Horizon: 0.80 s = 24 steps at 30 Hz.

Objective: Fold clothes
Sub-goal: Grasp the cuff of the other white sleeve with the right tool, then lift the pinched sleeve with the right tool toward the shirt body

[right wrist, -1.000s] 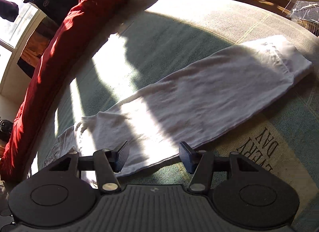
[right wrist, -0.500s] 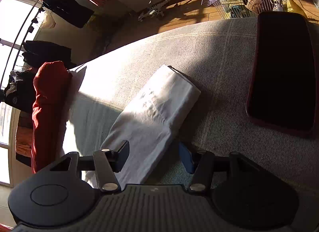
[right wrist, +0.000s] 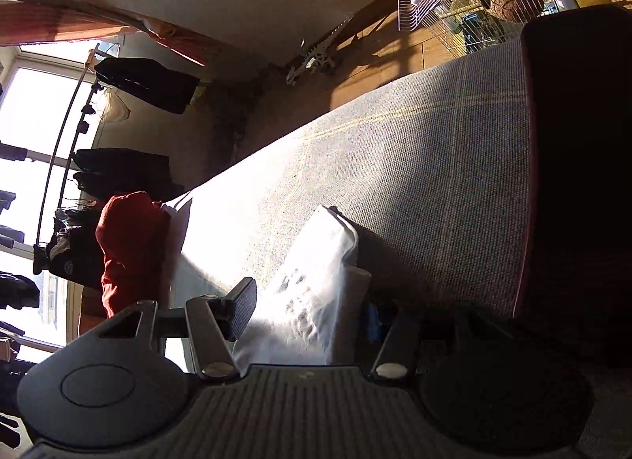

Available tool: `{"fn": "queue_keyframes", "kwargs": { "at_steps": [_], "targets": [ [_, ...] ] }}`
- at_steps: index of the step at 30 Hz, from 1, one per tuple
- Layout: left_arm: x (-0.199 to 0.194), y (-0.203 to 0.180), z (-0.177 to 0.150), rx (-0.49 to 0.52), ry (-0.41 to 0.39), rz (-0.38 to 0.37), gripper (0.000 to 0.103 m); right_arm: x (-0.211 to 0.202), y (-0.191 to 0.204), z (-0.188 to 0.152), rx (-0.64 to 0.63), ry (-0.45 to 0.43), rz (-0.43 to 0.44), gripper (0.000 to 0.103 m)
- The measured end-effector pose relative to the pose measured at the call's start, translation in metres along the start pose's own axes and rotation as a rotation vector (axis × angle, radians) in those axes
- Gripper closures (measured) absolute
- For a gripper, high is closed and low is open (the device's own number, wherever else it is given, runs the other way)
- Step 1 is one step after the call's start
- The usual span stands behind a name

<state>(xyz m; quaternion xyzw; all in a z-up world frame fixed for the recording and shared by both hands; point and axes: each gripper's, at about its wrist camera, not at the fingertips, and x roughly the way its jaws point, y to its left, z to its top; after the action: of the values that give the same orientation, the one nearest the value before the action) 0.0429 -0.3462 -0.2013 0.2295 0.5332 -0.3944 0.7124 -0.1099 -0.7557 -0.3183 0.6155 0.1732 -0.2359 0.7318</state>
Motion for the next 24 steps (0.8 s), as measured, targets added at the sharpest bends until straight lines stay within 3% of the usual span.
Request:
{"fn": "queue_keyframes", "kwargs": {
  "at_steps": [3,5,8,13,15,18,24],
  "targets": [
    [0.001,-0.001,-0.002,-0.004,0.003,-0.01,0.031,-0.01,-0.007,-0.01,0.009,0.007,0.034,0.045],
    [0.002,-0.002,-0.002,-0.004,0.007,-0.011,0.031,-0.015,-0.011,-0.017,0.009,0.005,0.051,0.05],
    [0.003,-0.002,-0.003,-0.001,0.006,-0.007,0.031,-0.009,-0.015,-0.011,0.012,0.001,0.057,0.056],
    [0.003,-0.001,-0.005,-0.008,0.012,0.001,0.031,0.013,0.003,0.004,-0.055,0.03,0.029,0.056],
    [0.0,-0.001,-0.005,-0.01,0.009,0.001,0.031,0.011,0.006,0.001,-0.065,0.038,0.011,0.061],
    [-0.005,-0.001,-0.004,-0.005,-0.004,0.007,0.031,0.009,0.005,-0.003,-0.072,0.045,-0.028,0.092],
    [-0.025,0.007,-0.006,-0.015,-0.037,0.036,0.031,0.006,0.028,-0.005,-0.151,0.056,-0.131,0.094]
  ]
}}
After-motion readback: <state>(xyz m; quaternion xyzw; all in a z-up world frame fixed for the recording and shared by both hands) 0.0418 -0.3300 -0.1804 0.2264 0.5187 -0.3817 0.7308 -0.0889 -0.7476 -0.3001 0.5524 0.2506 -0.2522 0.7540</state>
